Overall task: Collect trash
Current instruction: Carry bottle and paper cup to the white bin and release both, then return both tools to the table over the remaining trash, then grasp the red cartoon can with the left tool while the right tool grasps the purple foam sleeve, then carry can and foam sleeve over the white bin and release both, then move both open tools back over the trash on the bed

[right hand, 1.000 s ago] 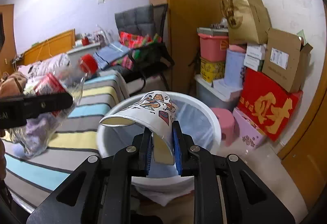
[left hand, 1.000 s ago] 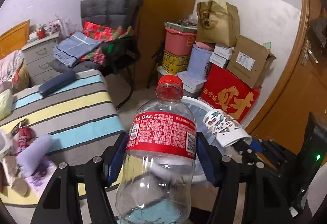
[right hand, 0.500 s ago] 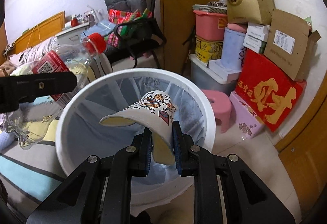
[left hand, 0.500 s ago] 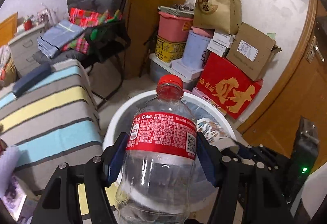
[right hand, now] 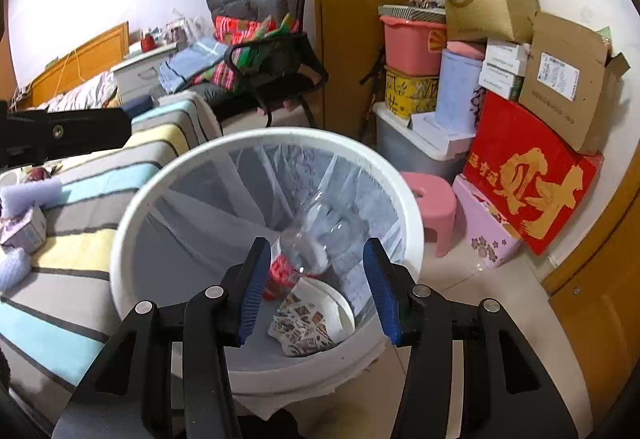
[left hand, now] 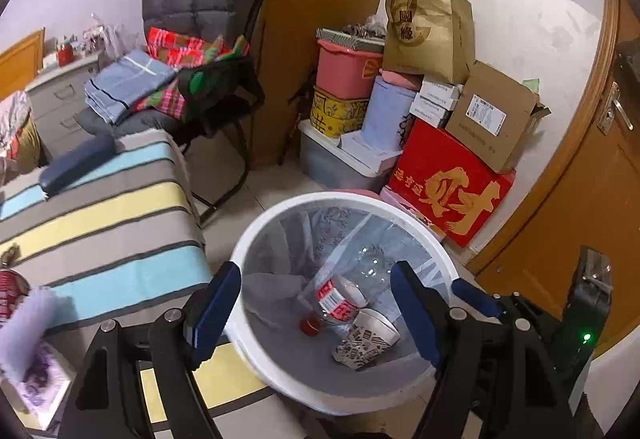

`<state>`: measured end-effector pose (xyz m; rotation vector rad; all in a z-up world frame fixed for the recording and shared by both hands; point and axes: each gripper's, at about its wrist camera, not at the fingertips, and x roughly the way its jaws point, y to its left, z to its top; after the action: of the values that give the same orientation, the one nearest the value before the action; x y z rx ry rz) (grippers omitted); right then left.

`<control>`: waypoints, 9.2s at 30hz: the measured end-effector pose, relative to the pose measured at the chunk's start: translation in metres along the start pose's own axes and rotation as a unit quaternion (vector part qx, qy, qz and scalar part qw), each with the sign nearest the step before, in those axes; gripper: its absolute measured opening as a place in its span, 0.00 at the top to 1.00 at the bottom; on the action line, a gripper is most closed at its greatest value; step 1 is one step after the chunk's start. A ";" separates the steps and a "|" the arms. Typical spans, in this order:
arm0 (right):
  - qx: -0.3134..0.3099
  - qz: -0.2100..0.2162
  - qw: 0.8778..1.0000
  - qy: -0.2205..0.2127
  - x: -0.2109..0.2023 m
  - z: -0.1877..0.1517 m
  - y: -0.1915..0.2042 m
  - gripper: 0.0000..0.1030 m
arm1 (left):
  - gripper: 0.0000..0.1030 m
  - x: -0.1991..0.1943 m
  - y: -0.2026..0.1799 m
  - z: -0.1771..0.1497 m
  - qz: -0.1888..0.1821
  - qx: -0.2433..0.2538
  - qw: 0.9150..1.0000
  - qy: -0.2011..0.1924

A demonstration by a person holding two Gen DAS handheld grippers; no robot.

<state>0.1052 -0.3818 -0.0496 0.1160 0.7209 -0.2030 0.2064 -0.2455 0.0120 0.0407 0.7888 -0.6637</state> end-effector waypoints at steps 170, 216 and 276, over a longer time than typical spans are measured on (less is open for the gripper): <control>-0.133 0.278 0.948 0.085 0.004 -0.033 0.208 0.72 | 0.49 -0.163 0.295 -0.135 0.194 -0.173 0.966 0.004; 0.025 0.115 0.993 0.001 -0.030 -0.009 0.054 0.72 | 0.49 -0.085 0.037 -0.051 0.046 0.037 0.998 -0.021; 0.037 0.081 0.996 -0.009 -0.008 0.005 0.050 0.43 | 0.30 -0.086 0.067 -0.046 0.085 -0.009 0.995 -0.054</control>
<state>0.1138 -0.3325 -0.0392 0.2415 0.6828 -0.0760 0.1708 -0.1330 0.0226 0.0533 0.6783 -0.4935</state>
